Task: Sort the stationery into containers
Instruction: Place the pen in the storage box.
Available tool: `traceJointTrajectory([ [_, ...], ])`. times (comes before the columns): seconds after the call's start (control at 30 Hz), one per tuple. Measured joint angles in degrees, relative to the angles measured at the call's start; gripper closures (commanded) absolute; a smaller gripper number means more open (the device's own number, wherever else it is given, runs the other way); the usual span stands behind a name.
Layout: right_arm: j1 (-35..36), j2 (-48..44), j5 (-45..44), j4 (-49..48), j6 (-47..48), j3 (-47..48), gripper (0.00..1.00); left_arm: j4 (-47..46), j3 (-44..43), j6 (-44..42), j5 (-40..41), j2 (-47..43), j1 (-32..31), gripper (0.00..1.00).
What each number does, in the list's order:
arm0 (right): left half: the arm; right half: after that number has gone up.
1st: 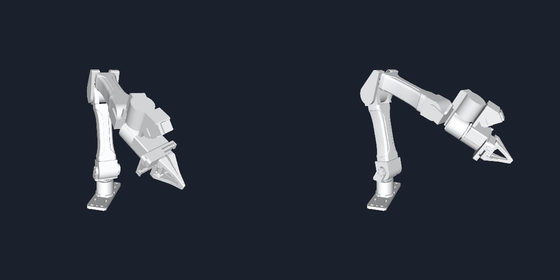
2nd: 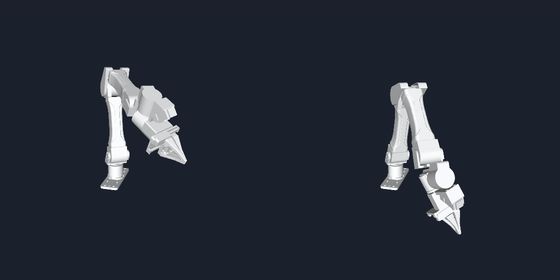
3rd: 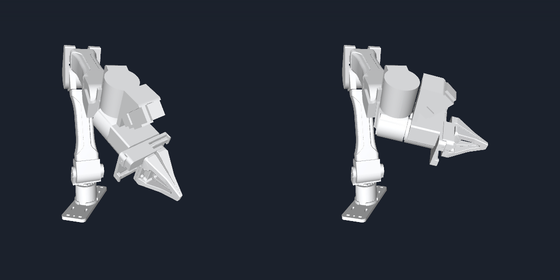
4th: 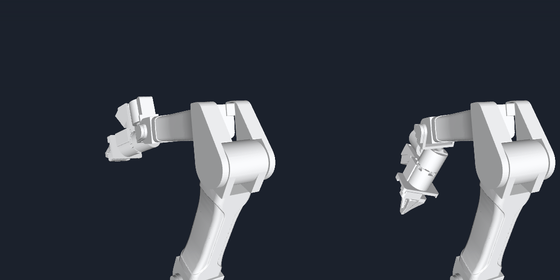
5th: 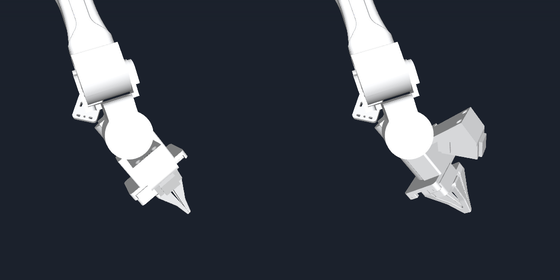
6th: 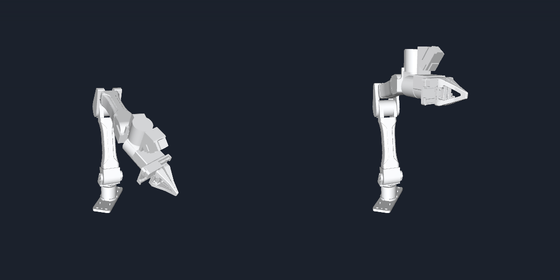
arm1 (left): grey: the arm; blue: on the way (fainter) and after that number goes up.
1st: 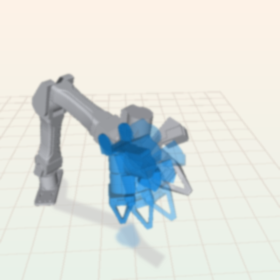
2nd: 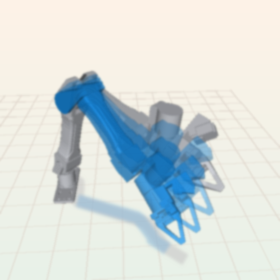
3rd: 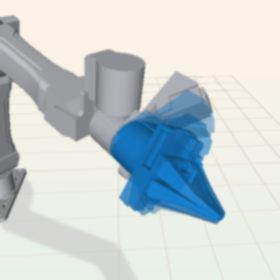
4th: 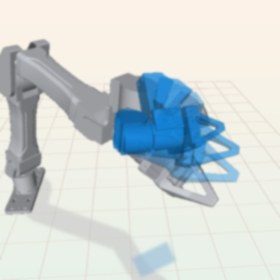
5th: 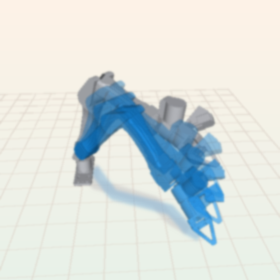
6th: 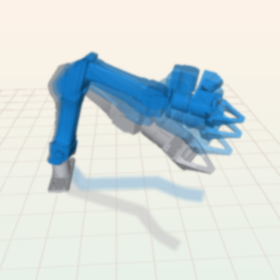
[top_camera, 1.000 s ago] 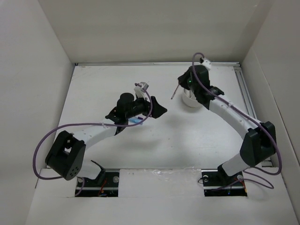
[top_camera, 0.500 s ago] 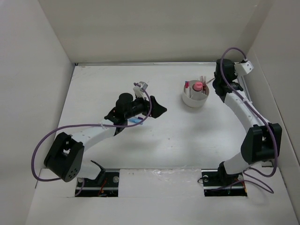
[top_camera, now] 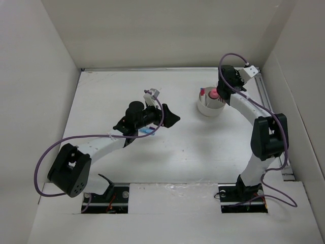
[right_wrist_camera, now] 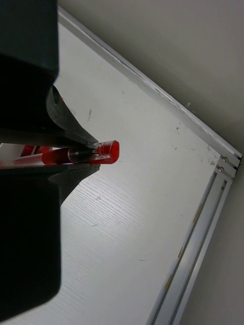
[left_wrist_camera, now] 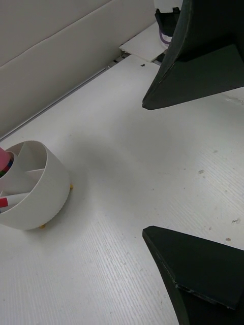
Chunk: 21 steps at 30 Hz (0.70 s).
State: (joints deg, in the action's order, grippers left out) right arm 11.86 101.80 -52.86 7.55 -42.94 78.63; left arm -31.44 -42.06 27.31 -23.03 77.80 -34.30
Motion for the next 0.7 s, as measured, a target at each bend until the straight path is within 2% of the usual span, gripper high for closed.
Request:
traceJointTrajectory([
  [0.37,2.97,5.70,-9.16,-1.53,4.87,4.09,1.00,0.07,0.04,-0.02,0.57,0.00,0.00,0.00],
  [0.43,3.50,6.80,-10.16,-1.62,5.40,4.09,0.94,0.07,0.04,-0.02,0.59,0.00,0.00,0.00],
  [0.5,3.91,7.67,-10.99,-1.62,5.73,4.09,0.85,0.07,0.04,-0.02,0.72,0.00,0.00,0.00],
  [0.53,4.11,8.02,-11.39,-1.57,5.86,4.09,0.77,0.07,0.04,-0.02,0.79,0.00,0.00,0.00],
  [0.7,5.46,8.39,-12.79,-1.68,6.12,4.09,0.61,0.07,0.04,-0.02,0.81,0.00,0.00,0.00],
])
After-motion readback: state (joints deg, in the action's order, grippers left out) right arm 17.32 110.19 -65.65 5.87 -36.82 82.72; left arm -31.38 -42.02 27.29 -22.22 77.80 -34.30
